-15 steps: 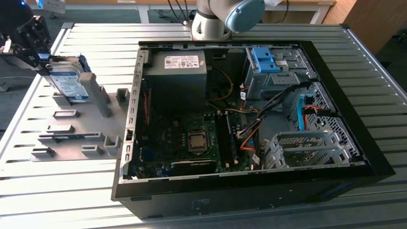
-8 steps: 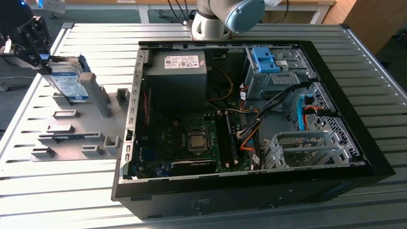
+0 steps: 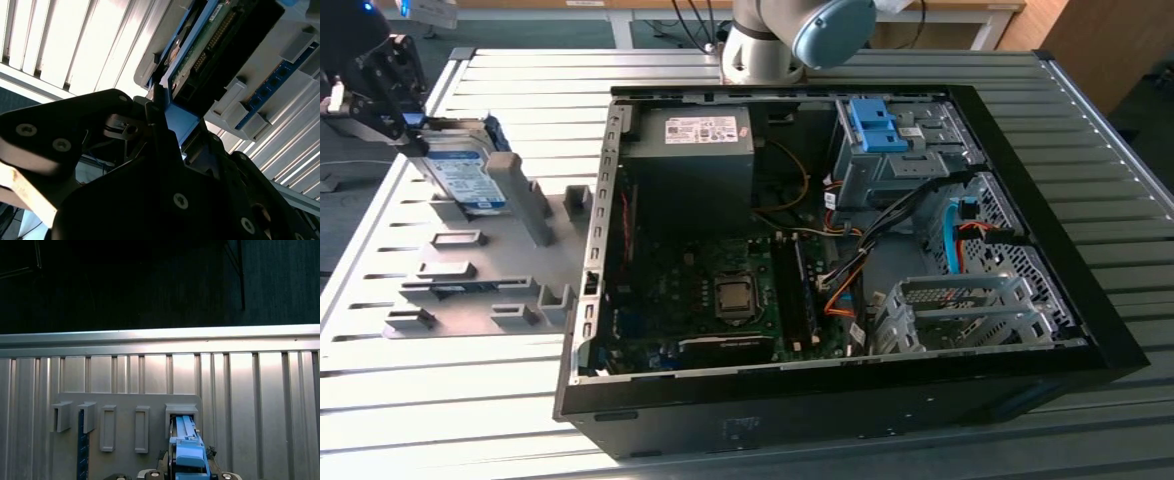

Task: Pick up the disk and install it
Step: 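Pick up the disk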

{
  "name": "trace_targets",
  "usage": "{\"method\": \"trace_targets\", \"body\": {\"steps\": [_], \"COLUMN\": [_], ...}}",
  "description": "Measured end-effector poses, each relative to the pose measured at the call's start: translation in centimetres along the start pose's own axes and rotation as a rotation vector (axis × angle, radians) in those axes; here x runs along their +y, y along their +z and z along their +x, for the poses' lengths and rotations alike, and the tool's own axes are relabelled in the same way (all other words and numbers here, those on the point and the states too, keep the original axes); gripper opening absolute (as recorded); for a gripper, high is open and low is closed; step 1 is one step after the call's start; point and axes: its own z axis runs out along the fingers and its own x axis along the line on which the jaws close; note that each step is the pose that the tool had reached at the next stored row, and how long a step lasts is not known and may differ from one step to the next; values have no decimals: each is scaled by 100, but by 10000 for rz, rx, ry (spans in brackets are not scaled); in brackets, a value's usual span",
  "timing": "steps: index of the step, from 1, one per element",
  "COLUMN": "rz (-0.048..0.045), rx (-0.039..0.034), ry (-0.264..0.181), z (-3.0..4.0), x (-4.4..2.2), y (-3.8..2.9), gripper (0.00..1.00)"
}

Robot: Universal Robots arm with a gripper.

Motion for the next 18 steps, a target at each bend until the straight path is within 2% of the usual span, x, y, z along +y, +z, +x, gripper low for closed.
{"method": "trace_targets", "body": {"steps": [11,18], "rz": [1,1], "rx": [0,0], "ry": [0,0], "z": [2,3], "x": [0,1], "y": [-142,-287], "gripper": [36,36]}}
